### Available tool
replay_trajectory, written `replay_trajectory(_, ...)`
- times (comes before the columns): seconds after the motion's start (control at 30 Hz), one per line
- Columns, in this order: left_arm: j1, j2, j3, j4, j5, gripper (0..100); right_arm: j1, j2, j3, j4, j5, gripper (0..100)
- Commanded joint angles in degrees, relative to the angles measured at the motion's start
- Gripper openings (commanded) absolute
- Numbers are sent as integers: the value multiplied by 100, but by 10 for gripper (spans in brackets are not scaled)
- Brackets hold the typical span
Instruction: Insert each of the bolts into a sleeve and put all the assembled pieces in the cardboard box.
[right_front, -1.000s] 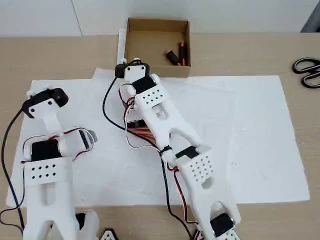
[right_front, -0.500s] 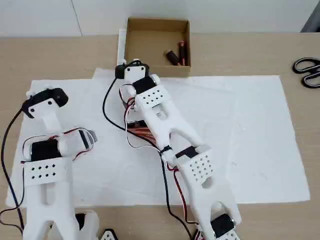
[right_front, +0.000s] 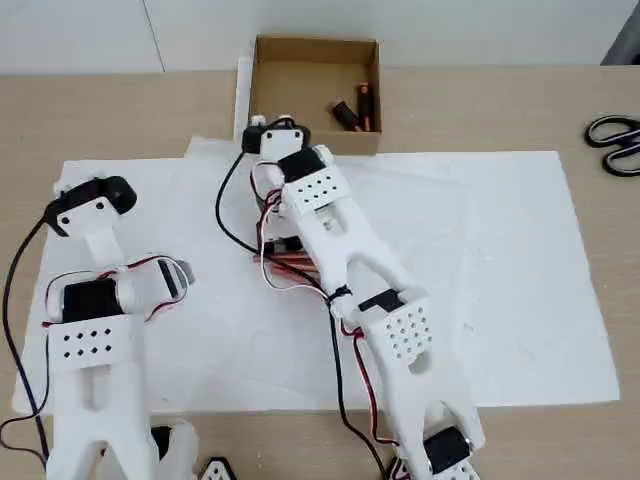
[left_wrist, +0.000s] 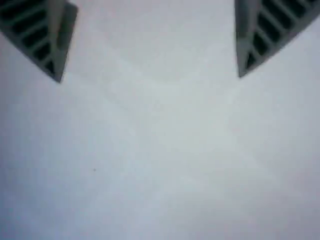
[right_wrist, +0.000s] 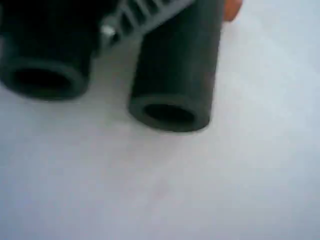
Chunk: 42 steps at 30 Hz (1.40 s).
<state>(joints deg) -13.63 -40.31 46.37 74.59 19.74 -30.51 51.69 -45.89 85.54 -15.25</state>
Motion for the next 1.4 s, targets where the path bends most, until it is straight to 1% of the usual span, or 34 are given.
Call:
replay_trajectory(0.0, 18, -26, -22, -97, -44, 215, 418, 66, 35, -4, 53, 4)
replay_trajectory(0.23, 35, -26, -31, -114, -70, 215, 637, -259, -316, 488, 62, 3)
replay_trajectory(0.33, 273, -35, -31, -114, -563, 215, 655, -593, -677, 655, 255, 3)
replay_trajectory(0.43, 703, -44, -92, -123, -993, 215, 664, -927, -774, 725, 334, 3)
replay_trajectory(0.53, 958, -44, -321, -255, -1046, 216, 690, -1244, -791, 796, 343, 3)
replay_trajectory(0.73, 958, -44, -954, -510, -1064, 216, 936, -1965, -791, 963, 413, 3)
replay_trajectory(0.83, 1002, -35, -919, -993, -1064, 214, 1244, -2396, -765, 1086, 598, 3)
replay_trajectory(1.0, 1380, -53, -954, -2409, -1037, 214, 1877, -2897, -756, 1130, 624, 3)
replay_trajectory(1.07, 1512, -44, -1051, -2655, -1029, 214, 2044, -3020, -624, 1130, 624, 3)
replay_trajectory(1.2, 1873, 44, -1068, -2637, -1037, 214, 2246, -3266, 105, 1121, 624, 3)
replay_trajectory(1.27, 2075, 343, -1130, -2382, -1169, 215, 2334, -3371, 457, 1086, 624, 3)
replay_trajectory(1.37, 2330, 1187, -1613, -1670, -2154, 215, 2387, -3468, 607, 1068, 624, 3)
